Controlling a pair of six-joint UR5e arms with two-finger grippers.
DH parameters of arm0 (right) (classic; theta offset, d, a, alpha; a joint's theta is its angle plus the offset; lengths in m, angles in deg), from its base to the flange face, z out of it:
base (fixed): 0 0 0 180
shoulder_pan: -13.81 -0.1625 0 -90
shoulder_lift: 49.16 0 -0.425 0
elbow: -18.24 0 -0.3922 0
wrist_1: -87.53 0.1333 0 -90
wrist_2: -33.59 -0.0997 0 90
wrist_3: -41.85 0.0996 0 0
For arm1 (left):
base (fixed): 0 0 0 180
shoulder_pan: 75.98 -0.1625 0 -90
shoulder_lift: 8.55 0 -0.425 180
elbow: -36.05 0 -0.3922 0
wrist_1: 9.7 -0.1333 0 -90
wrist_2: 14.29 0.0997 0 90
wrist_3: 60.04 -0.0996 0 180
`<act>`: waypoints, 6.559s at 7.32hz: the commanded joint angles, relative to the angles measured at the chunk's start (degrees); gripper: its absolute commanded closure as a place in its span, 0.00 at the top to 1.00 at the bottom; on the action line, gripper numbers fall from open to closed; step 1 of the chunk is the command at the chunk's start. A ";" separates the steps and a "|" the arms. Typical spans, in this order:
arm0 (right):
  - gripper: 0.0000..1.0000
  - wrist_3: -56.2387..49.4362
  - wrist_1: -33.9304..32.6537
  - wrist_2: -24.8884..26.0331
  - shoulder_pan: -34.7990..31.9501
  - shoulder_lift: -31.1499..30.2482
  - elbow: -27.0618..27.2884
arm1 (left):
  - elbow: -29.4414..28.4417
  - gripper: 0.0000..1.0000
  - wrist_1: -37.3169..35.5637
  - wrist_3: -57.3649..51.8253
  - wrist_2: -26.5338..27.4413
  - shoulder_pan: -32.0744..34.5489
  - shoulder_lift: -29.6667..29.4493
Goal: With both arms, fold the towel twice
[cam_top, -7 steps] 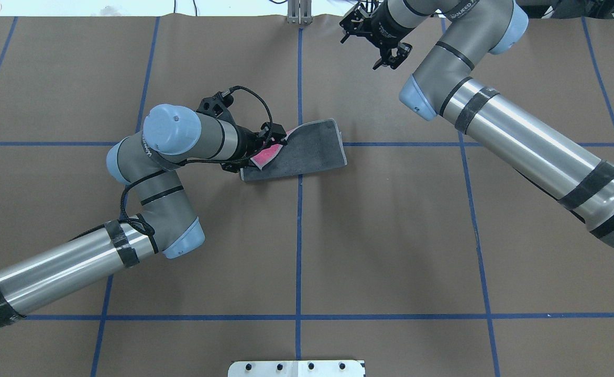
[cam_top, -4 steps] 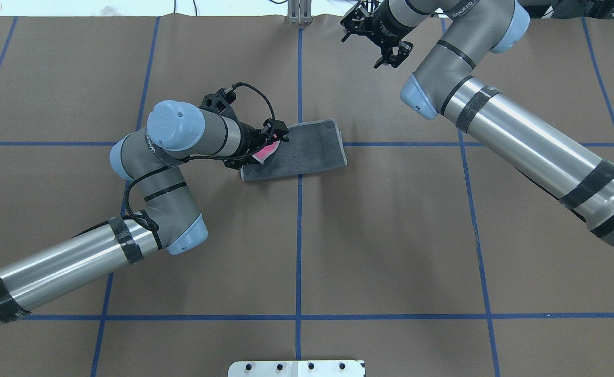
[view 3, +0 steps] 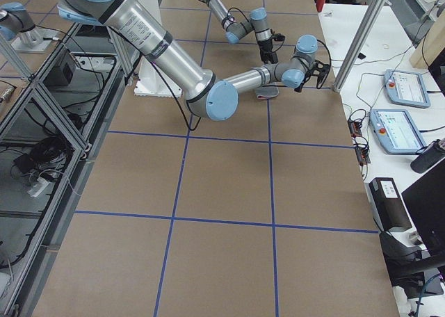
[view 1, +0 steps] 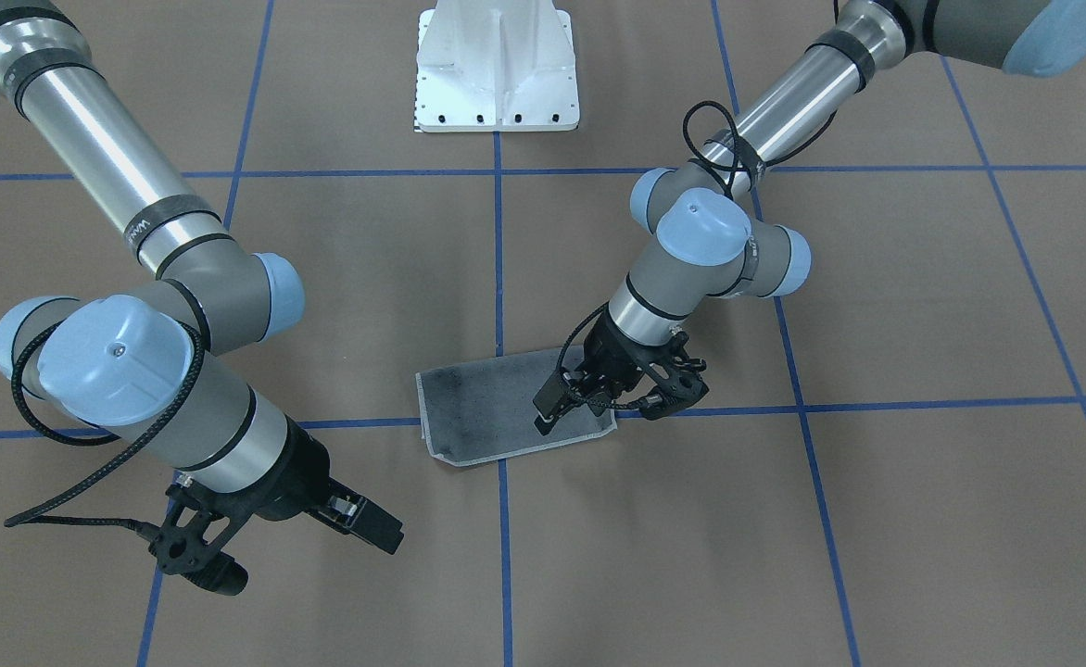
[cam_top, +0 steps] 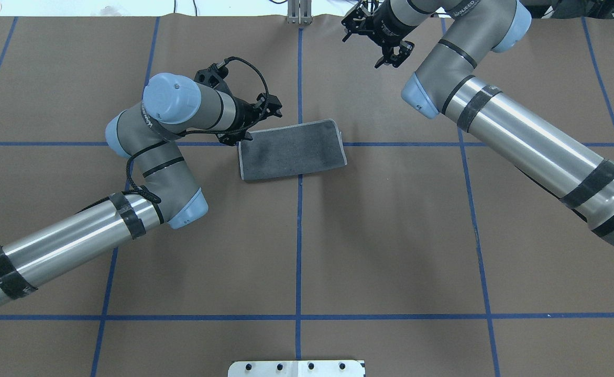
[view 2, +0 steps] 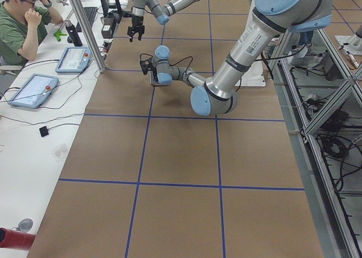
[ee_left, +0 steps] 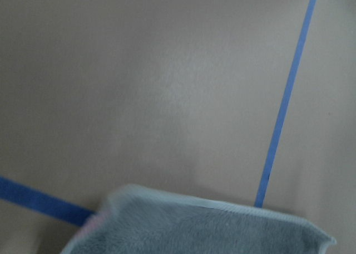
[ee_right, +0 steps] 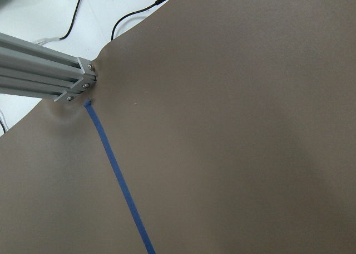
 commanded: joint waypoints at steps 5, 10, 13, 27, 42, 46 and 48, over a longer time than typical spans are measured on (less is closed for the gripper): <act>0.99 -0.86 -0.87 -5.28 2.17 -13.70 17.47 | -0.95 1.00 -0.52 -1.58 -9.01 7.76 -1.81; 0.99 -0.51 -3.77 5.16 13.95 -12.67 18.03 | -0.42 1.00 -0.52 -2.56 -12.70 8.99 -1.11; 0.99 -1.29 -6.39 6.75 15.37 -12.58 17.59 | -0.42 1.00 -0.52 -2.56 -12.71 9.17 -1.11; 0.00 -1.65 -6.06 6.41 14.41 -11.35 16.18 | -0.77 1.00 -0.61 -2.82 -12.71 9.61 -1.11; 0.55 13.11 -6.41 -8.89 24.94 -16.28 33.06 | -0.51 1.00 -0.69 -5.81 -16.58 13.57 0.91; 1.00 12.50 -5.88 -2.75 23.12 -14.25 33.41 | 3.24 1.00 -0.60 -5.63 -22.61 13.48 3.35; 1.00 11.72 -5.97 -3.53 15.32 -15.03 33.50 | 13.34 1.00 -1.39 0.64 -25.01 13.04 10.29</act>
